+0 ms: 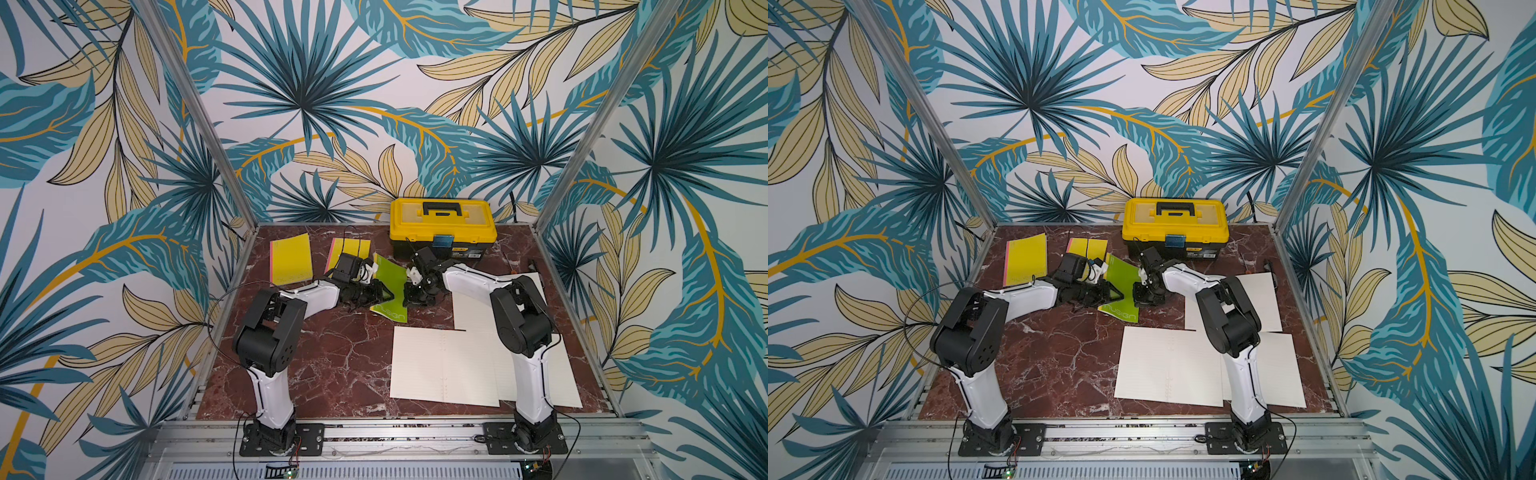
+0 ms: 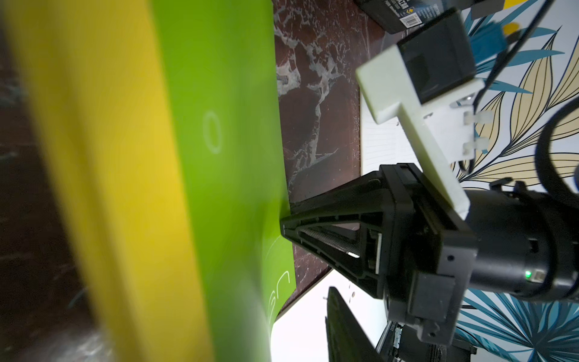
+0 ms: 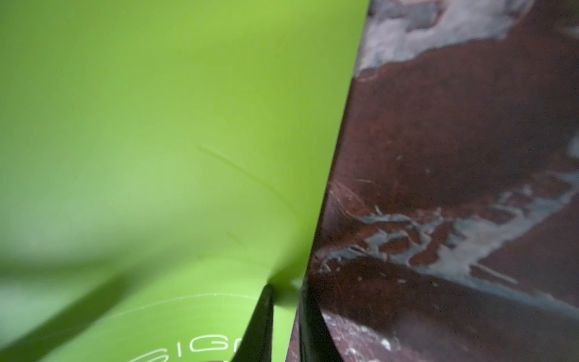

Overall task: Close the notebook
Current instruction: Pick up the notebook from the center of the board.

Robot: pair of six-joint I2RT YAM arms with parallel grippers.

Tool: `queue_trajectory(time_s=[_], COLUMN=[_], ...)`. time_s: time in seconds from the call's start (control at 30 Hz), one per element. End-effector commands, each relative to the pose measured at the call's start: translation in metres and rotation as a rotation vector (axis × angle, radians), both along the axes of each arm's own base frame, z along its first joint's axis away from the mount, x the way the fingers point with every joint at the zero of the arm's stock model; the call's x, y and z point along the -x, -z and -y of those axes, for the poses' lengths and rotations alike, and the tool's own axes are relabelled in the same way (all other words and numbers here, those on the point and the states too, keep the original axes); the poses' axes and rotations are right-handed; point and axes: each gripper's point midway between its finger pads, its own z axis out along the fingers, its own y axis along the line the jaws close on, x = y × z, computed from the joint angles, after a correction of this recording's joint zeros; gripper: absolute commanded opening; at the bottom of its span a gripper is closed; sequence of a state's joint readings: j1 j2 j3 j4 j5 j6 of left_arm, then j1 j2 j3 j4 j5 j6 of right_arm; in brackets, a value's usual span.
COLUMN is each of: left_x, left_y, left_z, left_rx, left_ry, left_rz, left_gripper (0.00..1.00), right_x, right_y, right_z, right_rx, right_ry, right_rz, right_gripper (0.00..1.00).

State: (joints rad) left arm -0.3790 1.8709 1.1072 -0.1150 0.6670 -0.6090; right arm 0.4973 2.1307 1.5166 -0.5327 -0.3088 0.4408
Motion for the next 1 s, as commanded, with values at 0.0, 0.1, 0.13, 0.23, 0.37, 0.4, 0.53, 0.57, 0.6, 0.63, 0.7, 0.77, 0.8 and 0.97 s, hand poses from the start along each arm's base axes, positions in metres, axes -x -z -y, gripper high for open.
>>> queue_trajectory(time_s=[0.0, 0.1, 0.13, 0.23, 0.37, 0.4, 0.53, 0.57, 0.6, 0.63, 0.7, 0.77, 0.8, 0.97], left_x=[-0.002, -0.002, -0.003, -0.003, -0.002, -0.002, 0.003, 0.003, 0.005, 0.006, 0.009, 0.012, 0.014, 0.026], left_y=[-0.017, -0.014, -0.013, -0.012, -0.015, -0.015, -0.019, -0.021, -0.023, -0.026, -0.030, -0.034, -0.036, -0.041], left_z=[0.013, 0.000, -0.006, -0.023, -0.027, -0.027, -0.027, -0.027, -0.027, -0.028, -0.031, -0.034, -0.036, -0.053], left_rx=[0.003, -0.079, -0.104, -0.158, -0.182, -0.181, -0.172, -0.169, -0.169, -0.168, -0.177, -0.184, -0.187, -0.198], left_ry=[0.054, 0.028, 0.013, -0.024, -0.022, -0.021, -0.014, -0.012, -0.009, -0.009, -0.015, -0.022, -0.028, -0.058], left_rz=[0.065, 0.062, 0.064, 0.055, 0.050, 0.047, 0.053, 0.055, 0.055, 0.062, 0.066, 0.071, 0.072, 0.063], left_gripper=[0.39, 0.37, 0.34, 0.18, 0.09, 0.08, 0.04, 0.04, 0.04, 0.04, 0.04, 0.04, 0.04, 0.03], right_x=[0.043, 0.042, 0.041, 0.040, 0.039, 0.038, 0.038, 0.037, 0.037, 0.036, 0.035, 0.032, 0.030, 0.020], right_y=[0.046, 0.044, 0.043, 0.041, 0.039, 0.038, 0.032, 0.029, 0.026, 0.021, 0.015, 0.005, 0.000, -0.023], right_z=[-0.008, -0.008, -0.008, -0.009, -0.011, -0.011, -0.010, -0.009, -0.008, -0.008, -0.006, -0.004, -0.002, 0.007], right_rx=[0.025, 0.026, 0.024, 0.019, 0.012, 0.012, 0.011, 0.008, 0.005, 0.001, -0.003, -0.011, -0.014, -0.038], right_ry=[-0.058, -0.054, -0.055, -0.058, -0.060, -0.060, -0.057, -0.053, -0.050, -0.046, -0.044, -0.040, -0.035, -0.018], right_rz=[-0.152, -0.144, -0.142, -0.134, -0.129, -0.126, -0.111, -0.104, -0.095, -0.087, -0.072, -0.054, -0.044, -0.002], right_gripper=[0.17, 0.17, 0.17, 0.17, 0.17, 0.17, 0.17, 0.17, 0.17, 0.17, 0.17, 0.17, 0.17, 0.18])
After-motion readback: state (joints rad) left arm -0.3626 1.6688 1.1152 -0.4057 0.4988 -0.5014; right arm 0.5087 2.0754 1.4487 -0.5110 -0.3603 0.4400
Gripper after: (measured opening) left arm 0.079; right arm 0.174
